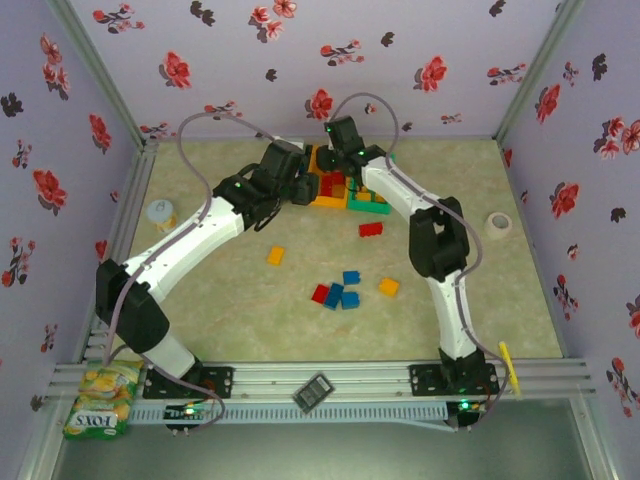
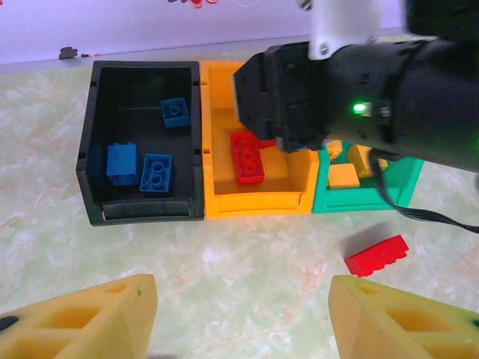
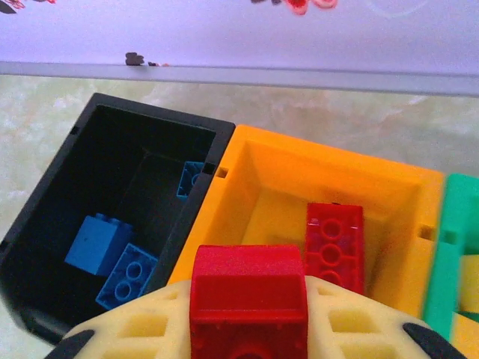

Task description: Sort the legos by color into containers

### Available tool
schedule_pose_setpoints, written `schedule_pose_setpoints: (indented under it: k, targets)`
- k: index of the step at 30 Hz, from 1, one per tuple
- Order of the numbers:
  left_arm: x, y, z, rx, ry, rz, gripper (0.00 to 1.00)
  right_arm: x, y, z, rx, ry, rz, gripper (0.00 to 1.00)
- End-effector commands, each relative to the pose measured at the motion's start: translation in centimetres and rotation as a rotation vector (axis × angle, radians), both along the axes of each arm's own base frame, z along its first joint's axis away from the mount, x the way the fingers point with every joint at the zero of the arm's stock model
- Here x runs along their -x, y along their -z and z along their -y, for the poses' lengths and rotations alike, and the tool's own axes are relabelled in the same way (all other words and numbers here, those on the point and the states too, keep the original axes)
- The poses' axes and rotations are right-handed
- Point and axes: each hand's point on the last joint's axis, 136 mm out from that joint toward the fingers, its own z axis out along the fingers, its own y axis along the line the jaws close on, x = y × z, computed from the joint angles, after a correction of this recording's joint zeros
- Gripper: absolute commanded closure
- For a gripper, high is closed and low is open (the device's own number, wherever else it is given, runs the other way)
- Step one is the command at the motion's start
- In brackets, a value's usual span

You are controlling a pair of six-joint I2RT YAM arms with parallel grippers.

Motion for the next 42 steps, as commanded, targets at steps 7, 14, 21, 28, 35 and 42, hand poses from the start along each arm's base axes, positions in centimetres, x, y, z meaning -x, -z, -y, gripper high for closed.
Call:
schedule_pose_setpoints:
  k: [7,14,21,28,35,42]
  targets:
    - [0.1,-0.7,-1.1,0.002,-0.032,0.017,0.37,-0.4,-2.6,-0.1,-0.039,-0.006,0.016,0.38]
    - [0.1,-0.6,-1.1,-0.003,-0.030,0.015,0.37,3.2,-3.7,2.5,0.026,-0.012,0.025,0.37]
    - [-0.1,-0.2,-0.9,-0.012,-0.026,0.014,0.37,8.0,-1.8,6.8,0.125,0.024,-0.006,0.35]
    - [0.0,1.3,-0.8,-0.037,-0.021,-0.018,0.37,12.6,1.1,9.4,0.169,0.043,-0.069,0.35]
    - [2.1,5.9,-1.6,-0.067,-0.033,-0.135,0.37,15.7,3.1,10.9,0.178,0.063,-0.114,0.34]
    - [6.6,10.5,1.0,-0.093,0.046,-0.259,0.38,16.6,3.6,11.8,0.174,0.103,-0.138,0.34]
